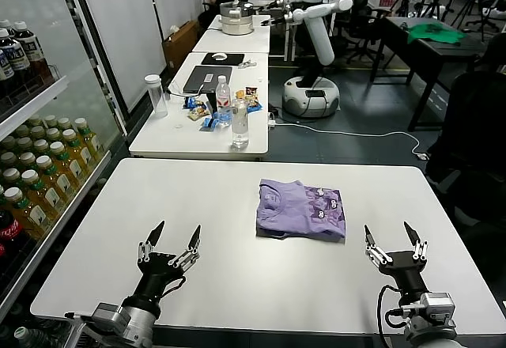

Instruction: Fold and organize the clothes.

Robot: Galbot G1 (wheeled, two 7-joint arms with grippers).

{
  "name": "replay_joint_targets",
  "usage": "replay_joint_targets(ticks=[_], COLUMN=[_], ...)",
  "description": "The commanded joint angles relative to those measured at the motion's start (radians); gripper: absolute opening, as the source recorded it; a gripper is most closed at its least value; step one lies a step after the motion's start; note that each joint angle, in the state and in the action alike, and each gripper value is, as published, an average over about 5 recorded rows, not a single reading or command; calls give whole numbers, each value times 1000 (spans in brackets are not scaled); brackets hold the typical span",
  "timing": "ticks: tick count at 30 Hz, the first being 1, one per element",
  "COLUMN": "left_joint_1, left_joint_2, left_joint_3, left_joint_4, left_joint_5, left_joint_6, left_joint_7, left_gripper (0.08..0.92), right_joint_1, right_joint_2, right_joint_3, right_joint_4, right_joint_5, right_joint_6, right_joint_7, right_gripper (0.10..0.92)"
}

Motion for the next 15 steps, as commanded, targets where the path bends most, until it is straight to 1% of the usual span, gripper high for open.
replay_joint_targets(ticks=[1, 15], left_joint_1=[4, 3], left_joint_2=[4, 11], left_joint_3=[-6, -16], left_joint_4=[-10, -30], left_joint_5=[4, 2], left_joint_6=[-5, -5], left_joint_7=[1, 0], left_gripper=[823, 823], right_joint_1=[-2, -8], right_joint_2=[2, 8], right_joint_3=[0, 4], right_joint_4=[10, 39], right_joint_5=[13, 25], right_joint_6=[-15, -24], right_joint_7=[10, 24], right_gripper=[823, 823])
